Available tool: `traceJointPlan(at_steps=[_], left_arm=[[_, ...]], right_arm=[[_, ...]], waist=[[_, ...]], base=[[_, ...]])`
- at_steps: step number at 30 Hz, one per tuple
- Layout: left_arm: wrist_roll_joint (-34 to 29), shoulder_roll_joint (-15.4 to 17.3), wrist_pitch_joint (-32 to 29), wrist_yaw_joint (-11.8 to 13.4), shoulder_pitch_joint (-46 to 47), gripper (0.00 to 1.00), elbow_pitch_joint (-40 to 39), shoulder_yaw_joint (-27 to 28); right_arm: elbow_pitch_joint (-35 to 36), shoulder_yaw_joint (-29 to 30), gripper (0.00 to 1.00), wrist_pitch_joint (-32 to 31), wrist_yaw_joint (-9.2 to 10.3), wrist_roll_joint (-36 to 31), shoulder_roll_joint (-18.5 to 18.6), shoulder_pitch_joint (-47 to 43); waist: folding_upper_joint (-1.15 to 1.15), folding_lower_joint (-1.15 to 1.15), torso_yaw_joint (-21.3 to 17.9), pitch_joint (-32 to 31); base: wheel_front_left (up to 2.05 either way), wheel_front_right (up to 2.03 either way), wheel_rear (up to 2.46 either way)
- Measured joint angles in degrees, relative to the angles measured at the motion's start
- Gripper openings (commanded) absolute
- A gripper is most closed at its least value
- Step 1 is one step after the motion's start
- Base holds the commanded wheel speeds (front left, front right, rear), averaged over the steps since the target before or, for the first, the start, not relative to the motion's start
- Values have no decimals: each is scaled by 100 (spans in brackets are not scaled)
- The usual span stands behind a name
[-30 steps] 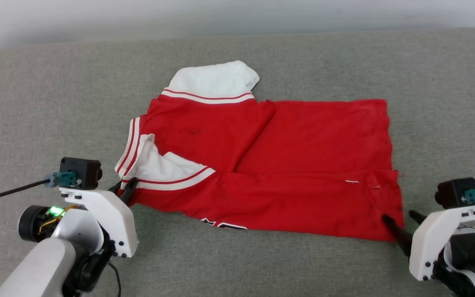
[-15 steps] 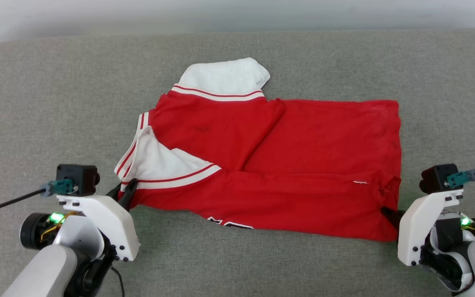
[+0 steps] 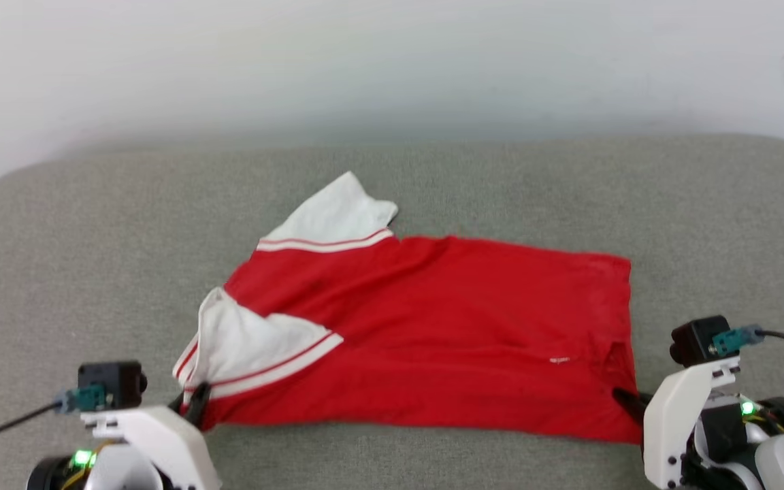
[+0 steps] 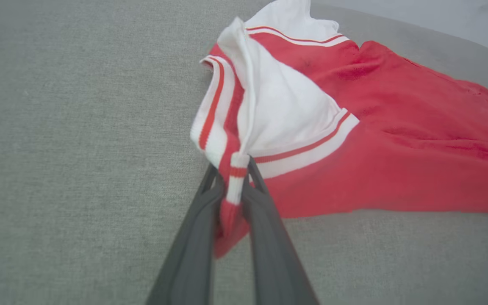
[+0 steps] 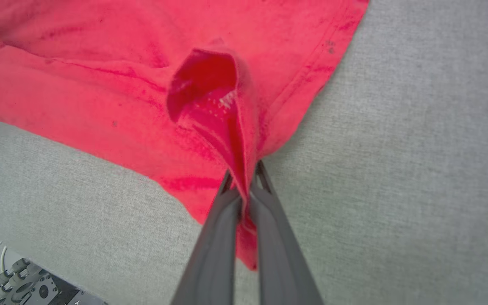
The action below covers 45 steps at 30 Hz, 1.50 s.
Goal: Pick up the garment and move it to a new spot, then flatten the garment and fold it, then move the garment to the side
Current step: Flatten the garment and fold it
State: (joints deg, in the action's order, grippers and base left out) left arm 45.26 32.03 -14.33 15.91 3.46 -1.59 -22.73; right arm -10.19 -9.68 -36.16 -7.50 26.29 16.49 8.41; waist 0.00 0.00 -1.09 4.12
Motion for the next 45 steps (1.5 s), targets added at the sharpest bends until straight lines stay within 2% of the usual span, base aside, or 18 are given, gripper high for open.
traceJointPlan(at_steps=[5, 8, 9, 10, 11, 12, 13, 20, 24, 32, 36, 39, 45], left_arm=[[167, 57, -41, 250, -716, 0, -230, 62], [331, 22, -108, 278, -1015, 0, -231, 47], [376, -8, -122, 270, -1071, 0, -199, 11], [379, -30, -119, 240, -1090, 0, -158, -21], [388, -64, -96, 201, -1077, 20, -110, -31], [409, -135, -51, 149, -1026, 97, -18, -33], [415, -198, -5, 113, -961, 100, 70, -47], [98, -337, 658, 34, -346, 100, 419, 83], [-100, -355, 1024, 19, 15, 100, 534, 186], [-290, -326, 1191, -167, 1187, 100, 720, 292], [-338, -278, 1035, -298, 2018, 100, 892, 312], [-328, -230, 772, -499, 2638, 100, 1136, 276], [-125, -8, -291, -1046, 3629, 100, 1789, 32]], right_arm=[[67, 110, 0, -3, 0, 48, -23, -411], [36, 209, 0, -15, -1, 29, -46, -616], [7, 232, 13, -9, -1, -2, -49, -675], [-20, 265, 48, 35, 0, 2, -73, -736], [-48, 294, 100, 101, 0, 21, -130, -775], [-85, 290, 100, 172, 0, 19, -170, -803], [-102, 288, 100, 279, 0, -10, -198, -836], [93, 378, 100, 1898, 0, -547, -280, -738], [307, 611, 100, 2694, -1, -953, -468, -638], [943, 861, 100, 3297, 0, -1510, -957, -342], [1295, 805, 100, 3527, 0, -1555, -1134, -127], [1439, 721, 100, 3624, 0, -1584, -1200, 41], [1585, 488, 100, 3749, 0, -1601, -1273, 303]], waist=[[0, 0, 0, -362], [0, -1, -10, -426], [0, -1, -9, -422], [0, 0, -6, -406], [0, 0, -3, -383], [0, 0, 1, -360], [0, 0, 6, -340], [0, 0, -126, -254], [0, 0, -289, -218], [0, 0, -568, 211], [0, 1, -684, 613], [0, 1, -782, 942], [0, 1, -1036, 1494]], base=[[0, 0, 0], [0, 0, 0], [0, 0, 0], [0, 0, 0], [0, 0, 0], [0, 0, 0], [0, 0, 0], [0, 0, 0], [0, 0, 0], [0, 0, 0], [0, 0, 0], [0, 0, 0], [0, 0, 0]])
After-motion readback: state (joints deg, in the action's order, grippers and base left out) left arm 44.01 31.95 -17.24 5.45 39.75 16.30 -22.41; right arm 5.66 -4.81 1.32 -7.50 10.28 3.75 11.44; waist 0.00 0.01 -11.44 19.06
